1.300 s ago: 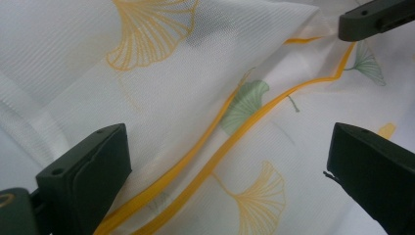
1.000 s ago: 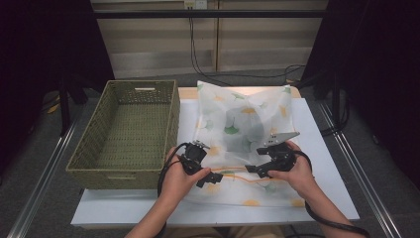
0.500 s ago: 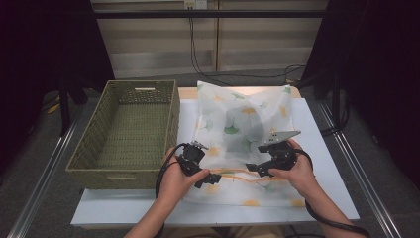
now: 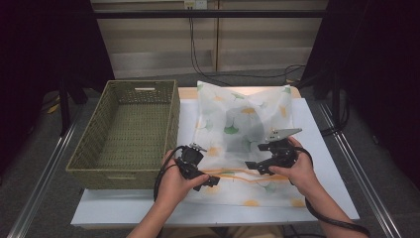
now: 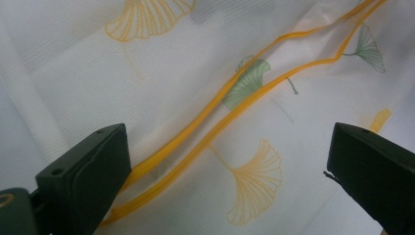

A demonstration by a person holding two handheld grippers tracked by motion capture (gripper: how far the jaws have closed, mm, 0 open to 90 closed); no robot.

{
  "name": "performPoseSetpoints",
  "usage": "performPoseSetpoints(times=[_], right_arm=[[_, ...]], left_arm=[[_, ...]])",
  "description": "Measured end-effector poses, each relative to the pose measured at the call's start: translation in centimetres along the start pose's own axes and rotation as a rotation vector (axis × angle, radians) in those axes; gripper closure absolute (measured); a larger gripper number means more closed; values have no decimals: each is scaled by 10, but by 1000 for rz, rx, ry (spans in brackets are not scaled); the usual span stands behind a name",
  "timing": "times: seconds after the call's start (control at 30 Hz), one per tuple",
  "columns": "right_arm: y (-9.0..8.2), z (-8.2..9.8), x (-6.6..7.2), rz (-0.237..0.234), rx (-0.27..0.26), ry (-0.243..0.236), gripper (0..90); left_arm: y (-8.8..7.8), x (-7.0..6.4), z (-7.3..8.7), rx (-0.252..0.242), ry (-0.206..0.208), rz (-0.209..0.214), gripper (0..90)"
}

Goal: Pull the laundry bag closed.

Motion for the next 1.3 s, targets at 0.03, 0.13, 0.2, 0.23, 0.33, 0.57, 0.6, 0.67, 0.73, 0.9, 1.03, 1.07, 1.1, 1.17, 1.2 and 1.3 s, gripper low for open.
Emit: performPoseSetpoints(times=[0.03,0.13,0.2,0.23,0.33,0.57,0.6,0.67,0.73,0.9,1.03,1.07,1.1,1.17,1.2,1.3], right_arm=[[0,0,0,-2,3,-2,136],[0,-1,1,-12,-1,-6,137],[1,-1,1,-10,-1,-9,137],[1,-1,1,-14,0,-8,137],[1,-1,0,-11,3,-6,140],[0,-1,0,-16,-1,-3,142],[1,-1,1,-18,0,-4,142],[1,-1,1,-19,3,-8,144],[1,-1,2,-26,6,-8,146],[1,-1,2,-28,5,-10,149],[1,-1,2,-27,5,-10,150],[2,0,2,-27,5,-11,150],[2,0,2,-28,6,-14,151],[2,0,2,-24,7,-11,151],[3,1,2,-26,7,-10,151],[3,1,3,-26,12,-14,152]], left_arm=[[1,0,0,0,-5,-6,11],[3,-2,0,-3,-19,-14,10],[5,-2,1,2,-15,-28,2],[7,-2,1,6,-13,-37,1],[8,-2,2,9,-3,-68,1],[11,-1,4,28,-8,-125,37],[12,0,5,30,-15,-129,41],[12,1,5,35,-12,-136,48],[14,1,5,31,-15,-145,56],[19,2,8,38,-29,-136,81],[21,6,10,33,-25,-142,116],[20,6,10,29,-29,-145,125],[21,6,10,28,-25,-149,133],[21,5,11,27,-22,-157,152],[20,5,11,34,-18,-167,173],[19,3,11,29,-26,-175,257]])
Point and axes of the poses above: each handheld gripper's, and its own axes: y roughly forward along the jaws, z roughly out of its underside, x roughly to its left, the point moved 2 cm from there along y, roughly forward along the jaws, and after that the axes turned 8 degrees about y, right-handed, at the moved point
